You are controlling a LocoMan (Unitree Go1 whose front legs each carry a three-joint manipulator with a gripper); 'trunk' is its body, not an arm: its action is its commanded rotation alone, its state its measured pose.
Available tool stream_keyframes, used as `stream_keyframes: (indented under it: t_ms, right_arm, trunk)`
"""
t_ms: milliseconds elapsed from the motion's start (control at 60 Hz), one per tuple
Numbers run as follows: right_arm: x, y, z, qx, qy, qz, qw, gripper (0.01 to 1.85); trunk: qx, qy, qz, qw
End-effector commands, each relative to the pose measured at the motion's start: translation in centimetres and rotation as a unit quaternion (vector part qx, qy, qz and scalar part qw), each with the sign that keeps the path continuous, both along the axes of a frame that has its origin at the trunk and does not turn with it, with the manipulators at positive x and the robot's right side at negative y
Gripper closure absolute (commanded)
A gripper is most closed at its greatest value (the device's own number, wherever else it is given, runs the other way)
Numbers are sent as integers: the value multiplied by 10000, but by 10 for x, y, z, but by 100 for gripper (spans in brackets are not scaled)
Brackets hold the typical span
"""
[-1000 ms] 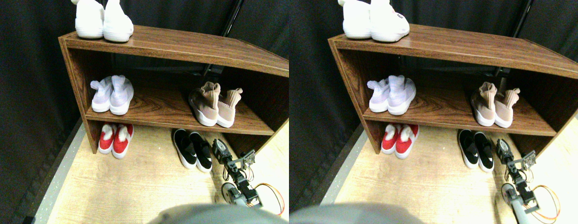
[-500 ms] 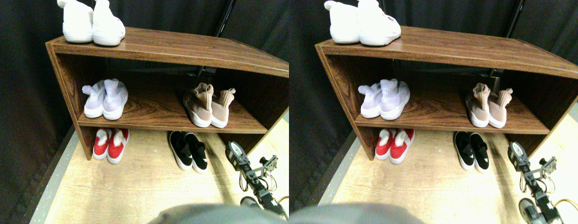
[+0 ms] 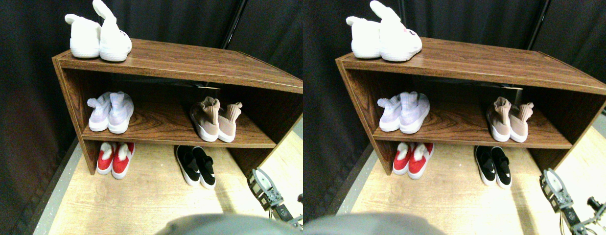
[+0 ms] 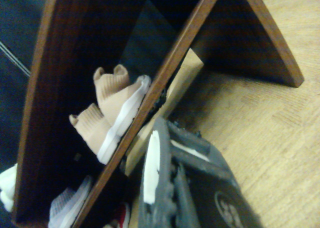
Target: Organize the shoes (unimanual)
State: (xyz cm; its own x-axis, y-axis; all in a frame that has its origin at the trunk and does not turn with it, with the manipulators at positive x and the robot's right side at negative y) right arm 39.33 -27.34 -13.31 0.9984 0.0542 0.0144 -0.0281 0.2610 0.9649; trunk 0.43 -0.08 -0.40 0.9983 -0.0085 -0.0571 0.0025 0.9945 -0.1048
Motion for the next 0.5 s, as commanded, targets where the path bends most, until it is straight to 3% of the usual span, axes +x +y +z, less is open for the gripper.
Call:
stream_keyframes:
  t_ms: [17,317,500]
  right_arm:
    - [-7,15,15,104,-384,316,9987,180]
    - [-14,37,26,165,-482,686,9963,180]
    - [-14,44,28,141,-504,802,9954,180]
  trunk:
    - [-33,-165,57,9998]
    - [-45,-215,186,9996]
    - [-55,-289,219,9993]
